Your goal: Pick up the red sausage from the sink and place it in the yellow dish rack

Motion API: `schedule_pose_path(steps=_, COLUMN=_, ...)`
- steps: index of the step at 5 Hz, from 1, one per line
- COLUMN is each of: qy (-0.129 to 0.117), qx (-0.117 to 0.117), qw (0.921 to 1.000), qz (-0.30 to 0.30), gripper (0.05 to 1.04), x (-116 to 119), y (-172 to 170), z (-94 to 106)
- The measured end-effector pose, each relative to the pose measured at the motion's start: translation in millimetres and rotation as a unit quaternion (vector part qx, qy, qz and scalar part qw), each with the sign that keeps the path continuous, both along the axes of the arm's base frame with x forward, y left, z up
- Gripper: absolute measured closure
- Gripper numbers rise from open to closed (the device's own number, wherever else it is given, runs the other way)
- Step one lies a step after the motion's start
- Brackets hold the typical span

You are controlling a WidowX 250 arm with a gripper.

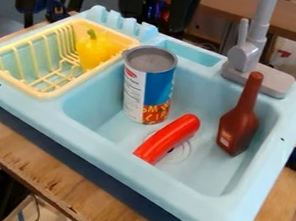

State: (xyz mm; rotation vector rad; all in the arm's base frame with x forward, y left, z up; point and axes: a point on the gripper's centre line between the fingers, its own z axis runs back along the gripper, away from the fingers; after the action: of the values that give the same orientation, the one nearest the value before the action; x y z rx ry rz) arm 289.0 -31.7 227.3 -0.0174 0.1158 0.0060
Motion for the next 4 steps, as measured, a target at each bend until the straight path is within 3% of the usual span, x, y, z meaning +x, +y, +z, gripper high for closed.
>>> schedule_pose_path(steps=1, qy=0.018, qx=0.002, qw=0.9998, qz=-0.001, gripper=0.083, x=0, y=0, z=-10.9)
schedule_pose_path(steps=2, qy=0.004, qx=0.013, qw=0.9983, qz=-0.057, gripper=0.083, x=1, y=-16, z=-29.5)
schedule_pose_path(steps=3, qy=-0.031, qx=-0.005, qw=0.9936, qz=-0.109, gripper=0.083, x=-5, y=-29, z=-37.1)
schedule_pose_path(steps=4, qy=-0.037, qx=-0.015, qw=0.9920, qz=-0.120, gripper=0.083, x=-2, y=-32, z=-50.2)
